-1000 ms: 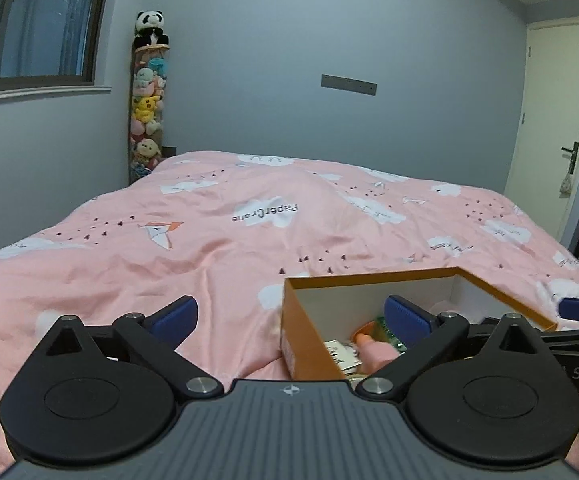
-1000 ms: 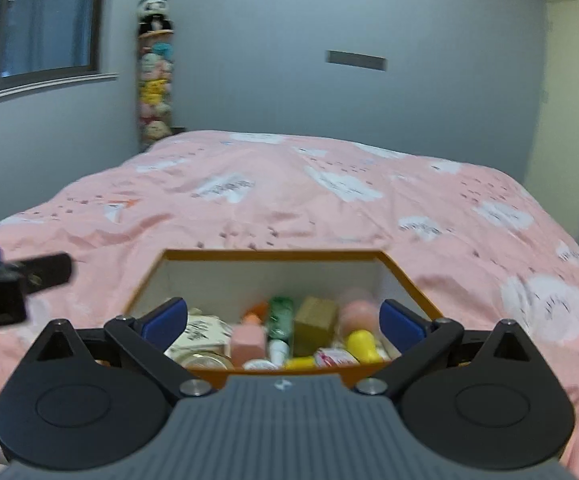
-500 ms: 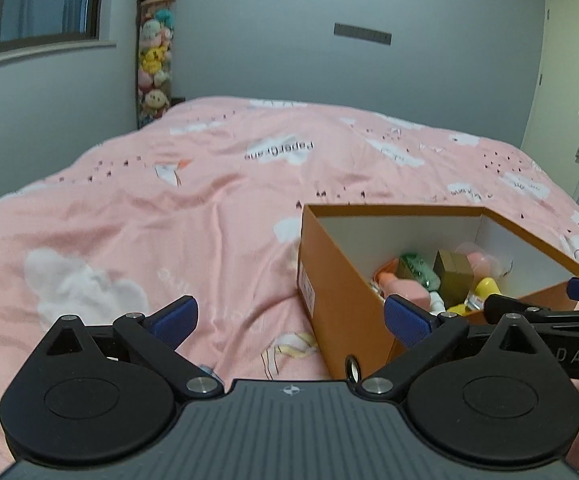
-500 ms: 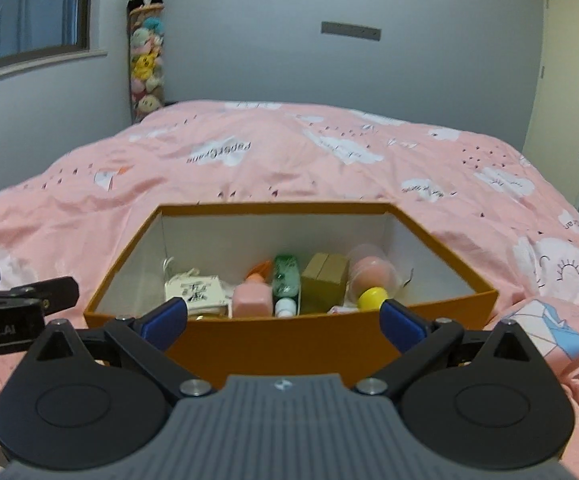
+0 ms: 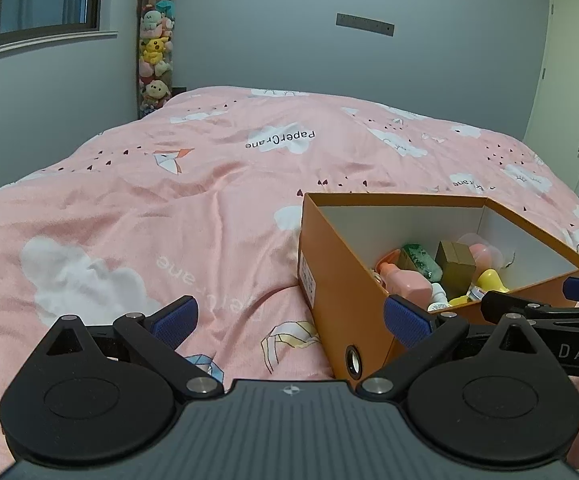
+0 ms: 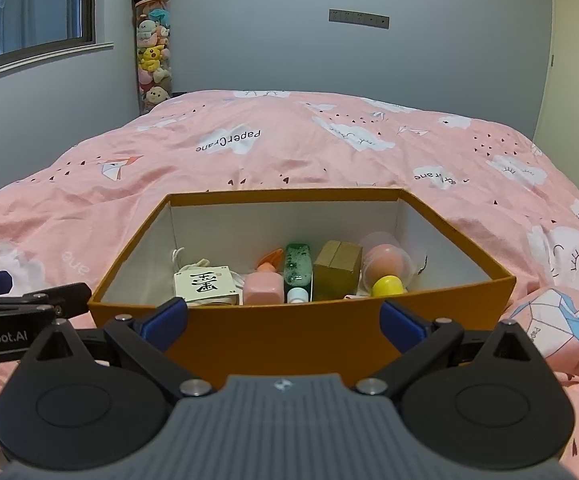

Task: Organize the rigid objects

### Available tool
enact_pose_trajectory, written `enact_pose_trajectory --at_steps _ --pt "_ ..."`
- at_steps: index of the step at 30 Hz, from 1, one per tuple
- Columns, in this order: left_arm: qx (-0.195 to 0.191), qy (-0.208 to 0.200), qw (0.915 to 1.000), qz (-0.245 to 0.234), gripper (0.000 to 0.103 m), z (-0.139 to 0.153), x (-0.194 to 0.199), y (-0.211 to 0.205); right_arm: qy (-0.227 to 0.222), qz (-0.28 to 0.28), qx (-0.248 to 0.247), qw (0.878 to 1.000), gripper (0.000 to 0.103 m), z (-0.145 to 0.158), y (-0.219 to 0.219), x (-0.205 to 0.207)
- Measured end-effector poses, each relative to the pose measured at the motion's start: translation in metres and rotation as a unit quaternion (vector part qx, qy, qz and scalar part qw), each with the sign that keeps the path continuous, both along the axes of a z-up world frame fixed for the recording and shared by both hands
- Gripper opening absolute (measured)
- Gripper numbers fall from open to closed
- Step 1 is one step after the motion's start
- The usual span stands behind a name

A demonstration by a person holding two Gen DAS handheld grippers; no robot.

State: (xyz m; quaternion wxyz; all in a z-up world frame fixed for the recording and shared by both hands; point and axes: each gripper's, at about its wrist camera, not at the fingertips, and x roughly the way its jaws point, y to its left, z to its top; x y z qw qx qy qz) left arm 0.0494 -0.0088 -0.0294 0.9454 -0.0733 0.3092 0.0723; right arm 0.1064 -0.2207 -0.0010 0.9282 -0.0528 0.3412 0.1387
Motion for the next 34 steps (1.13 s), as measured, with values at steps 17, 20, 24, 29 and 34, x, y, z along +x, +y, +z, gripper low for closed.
enact_pose_trajectory --at_steps 17,20,24,29,34 --pt "0.003 -0.003 0.9999 0.01 0.103 0.0023 -0.0022 0.0007 0.006 0.001 0.008 1.0 0.1 -0.0017 -0.0024 0.0028" --pt "0.003 -0.003 0.9999 0.01 0.103 0.0022 -0.002 0.0008 0.006 0.001 0.008 1.0 0.1 -0.0016 -0.0025 0.0025" --pt "0.003 -0.003 0.9999 0.01 0.103 0.0022 -0.0021 0.0008 0.006 0.001 0.008 1.0 0.1 -0.0016 -0.0024 0.0026" --pt "0.004 -0.004 0.9999 0.009 0.103 0.0026 -0.0022 0.0008 0.006 0.001 0.009 1.0 0.101 -0.0016 -0.0027 0.0025" --pt "0.005 -0.004 0.9999 0.01 0.103 0.0035 -0.0025 0.0014 0.007 0.001 0.009 1.0 0.1 -0.002 -0.0012 0.0023"
